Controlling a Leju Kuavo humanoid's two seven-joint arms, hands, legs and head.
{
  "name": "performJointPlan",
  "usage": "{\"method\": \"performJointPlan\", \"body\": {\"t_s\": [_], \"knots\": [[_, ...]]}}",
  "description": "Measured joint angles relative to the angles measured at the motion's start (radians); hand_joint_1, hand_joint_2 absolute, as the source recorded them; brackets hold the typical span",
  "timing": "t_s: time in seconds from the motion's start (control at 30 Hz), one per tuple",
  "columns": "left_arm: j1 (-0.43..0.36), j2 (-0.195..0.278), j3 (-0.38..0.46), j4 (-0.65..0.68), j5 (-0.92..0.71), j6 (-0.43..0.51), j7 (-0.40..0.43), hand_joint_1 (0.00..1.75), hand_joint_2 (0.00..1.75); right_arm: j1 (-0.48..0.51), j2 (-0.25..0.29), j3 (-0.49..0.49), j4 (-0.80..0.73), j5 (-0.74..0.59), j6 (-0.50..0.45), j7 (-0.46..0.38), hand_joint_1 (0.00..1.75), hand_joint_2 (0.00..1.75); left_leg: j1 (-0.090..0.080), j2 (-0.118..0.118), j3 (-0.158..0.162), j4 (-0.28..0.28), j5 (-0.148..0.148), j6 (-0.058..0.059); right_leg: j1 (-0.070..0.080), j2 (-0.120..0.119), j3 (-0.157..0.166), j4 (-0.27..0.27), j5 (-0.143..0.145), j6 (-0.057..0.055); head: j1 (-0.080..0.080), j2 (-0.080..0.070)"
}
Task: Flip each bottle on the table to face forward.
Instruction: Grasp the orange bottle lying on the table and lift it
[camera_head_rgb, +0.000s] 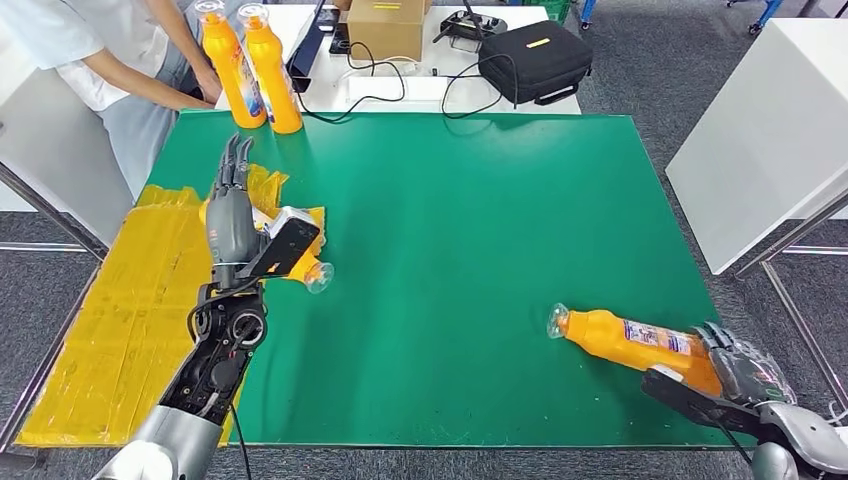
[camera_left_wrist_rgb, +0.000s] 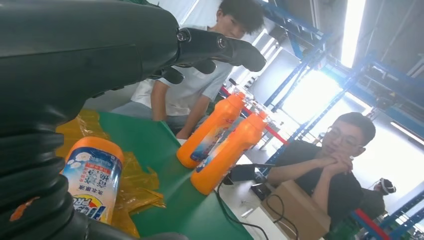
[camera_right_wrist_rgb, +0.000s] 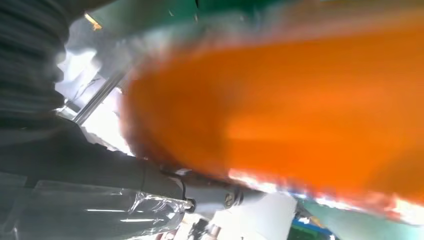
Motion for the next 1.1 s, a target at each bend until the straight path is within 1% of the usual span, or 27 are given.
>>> {"method": "performJointPlan", "body": {"t_s": [0.27,0.3,0.4,0.43,0.63,0.77,0.97,1.1], "knots": [[-0.004,-0.011,-0.006,0.022,0.016,0.001,-0.013,0.0,1.75,-0.033,0.025,0.003,0.051,0.013,-0.026,0.0,0.0,1.75,0.001,0.002,0.004,0.0,-0.001,0.0,0.001,0.002,0.002,0.0,0.0,0.0,0.0,0.0],[-0.004,-0.012,-0.006,0.024,0.017,0.001,-0.015,0.0,1.75,-0.034,0.028,0.004,0.054,0.013,-0.026,0.0,0.09,1.75,0.001,0.002,0.004,0.0,-0.001,0.0,0.001,0.002,0.002,0.0,0.0,0.0,0.0,0.0],[-0.005,-0.014,-0.007,0.028,0.024,0.001,-0.016,0.0,1.75,-0.043,0.035,0.008,0.066,0.021,-0.023,0.0,1.4,1.75,0.001,0.003,0.005,0.0,-0.001,0.0,0.001,0.003,0.003,0.0,0.001,0.0,0.0,0.0],[-0.006,-0.015,-0.008,0.03,0.027,0.001,-0.016,0.0,1.75,-0.049,0.038,0.012,0.074,0.025,-0.02,0.0,1.75,1.75,0.001,0.004,0.006,0.0,-0.001,0.0,0.001,0.004,0.004,0.0,0.002,-0.001,0.0,0.0],[-0.008,-0.023,-0.018,0.039,0.041,0.001,-0.019,0.0,1.75,-0.106,0.063,0.048,0.149,0.046,-0.012,0.002,1.75,1.75,0.001,0.007,0.012,0.0,0.0,0.0,0.001,0.007,0.007,-0.001,0.004,-0.001,0.0,0.0],[-0.008,-0.025,-0.022,0.043,0.044,0.001,-0.019,0.0,1.75,-0.127,0.072,0.062,0.176,0.049,-0.016,0.005,1.75,1.75,0.001,0.007,0.015,0.0,-0.001,0.0,0.001,0.008,0.011,-0.001,0.004,-0.001,0.0,0.0],[-0.008,-0.026,-0.024,0.043,0.048,-0.001,-0.021,0.0,1.75,-0.136,0.076,0.064,0.187,0.047,-0.018,0.006,1.75,1.75,0.001,0.007,0.016,0.0,0.0,0.0,0.002,0.008,0.012,-0.001,0.004,-0.001,0.0,0.0],[-0.005,-0.029,-0.029,0.039,0.062,-0.006,-0.031,0.0,1.75,-0.135,0.078,0.063,0.188,0.013,-0.029,-0.012,1.75,1.75,0.001,0.007,0.016,0.0,0.0,0.0,0.002,0.008,0.012,-0.001,0.004,-0.001,0.0,0.0]]}}
